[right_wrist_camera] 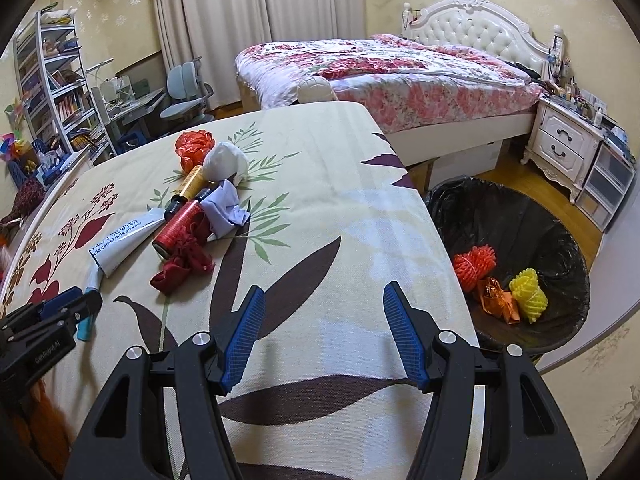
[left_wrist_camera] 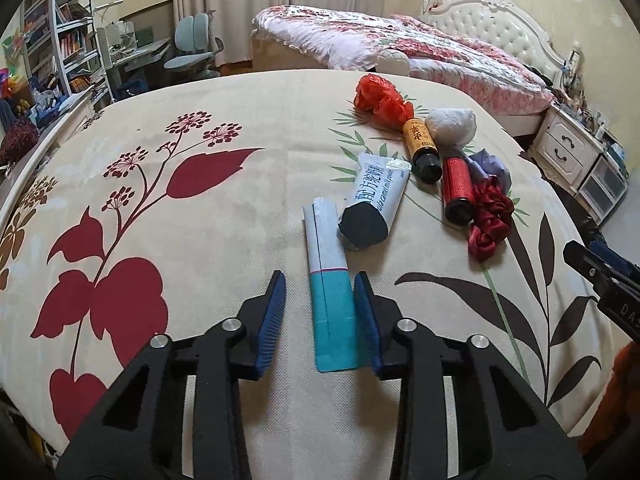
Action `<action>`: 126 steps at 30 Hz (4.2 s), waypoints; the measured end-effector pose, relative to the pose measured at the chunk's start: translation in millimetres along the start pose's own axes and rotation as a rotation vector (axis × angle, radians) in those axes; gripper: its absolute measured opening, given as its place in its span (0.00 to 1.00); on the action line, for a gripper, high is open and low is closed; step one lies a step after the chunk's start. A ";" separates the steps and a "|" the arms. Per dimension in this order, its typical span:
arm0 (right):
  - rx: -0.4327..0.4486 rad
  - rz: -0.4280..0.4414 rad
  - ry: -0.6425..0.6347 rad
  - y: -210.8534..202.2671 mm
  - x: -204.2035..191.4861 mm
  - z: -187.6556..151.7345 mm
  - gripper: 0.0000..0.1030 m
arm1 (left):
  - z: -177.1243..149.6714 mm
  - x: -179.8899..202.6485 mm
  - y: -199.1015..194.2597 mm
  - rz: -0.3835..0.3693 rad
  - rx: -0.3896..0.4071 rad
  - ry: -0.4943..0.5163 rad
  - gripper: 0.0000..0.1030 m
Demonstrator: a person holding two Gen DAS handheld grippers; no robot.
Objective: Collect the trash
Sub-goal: 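Grasp the white-and-teal tube with the left tool, then grasp the red ribbon with the right tool while the left tool holds the tube, then carry the tube and ribbon over the black bin and open both tools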
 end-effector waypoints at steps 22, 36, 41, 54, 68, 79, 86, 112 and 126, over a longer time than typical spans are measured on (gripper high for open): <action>-0.008 0.079 -0.104 -1.2 -60.2 8.0 0.59 | 20.0 -35.5 1.1 -0.010 0.023 -0.024 0.16; -0.045 0.066 -0.174 29.9 -102.3 27.5 0.51 | 26.3 -51.5 4.8 -0.025 0.024 -0.063 0.16; -0.077 0.104 -0.168 34.4 -100.6 19.1 0.30 | 25.0 -52.4 5.2 -0.032 0.024 -0.067 0.16; -0.028 0.098 -0.153 3.9 -84.2 8.8 0.22 | 20.5 -42.3 -5.0 -0.058 0.033 -0.066 0.16; -0.086 0.109 -0.099 23.8 -71.8 -0.3 0.48 | 15.1 -41.7 -3.8 -0.054 0.027 -0.069 0.16; -0.040 0.086 -0.101 9.0 -65.3 3.8 0.24 | 14.5 -38.7 -9.4 -0.070 0.032 -0.066 0.16; 0.016 0.064 -0.097 -9.9 -54.9 12.2 0.24 | 19.9 -26.9 -23.5 -0.092 0.058 -0.048 0.16; 0.124 -0.061 0.073 -47.6 62.9 34.5 0.24 | 60.2 105.2 -56.7 -0.236 0.152 0.163 0.16; 0.100 -0.138 0.207 -29.3 153.1 32.9 0.24 | 73.1 244.3 -16.3 -0.303 0.112 0.394 0.16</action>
Point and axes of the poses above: each gripper's, at about its wrist camera, not at the fingertips, and y roughly the way its jaws point, x to its right, z to its top, the point moved 8 cm from there along y, roughly the way its jaws point, and after that the axes turned 13 degrees about -x, right-handed, at the moved point
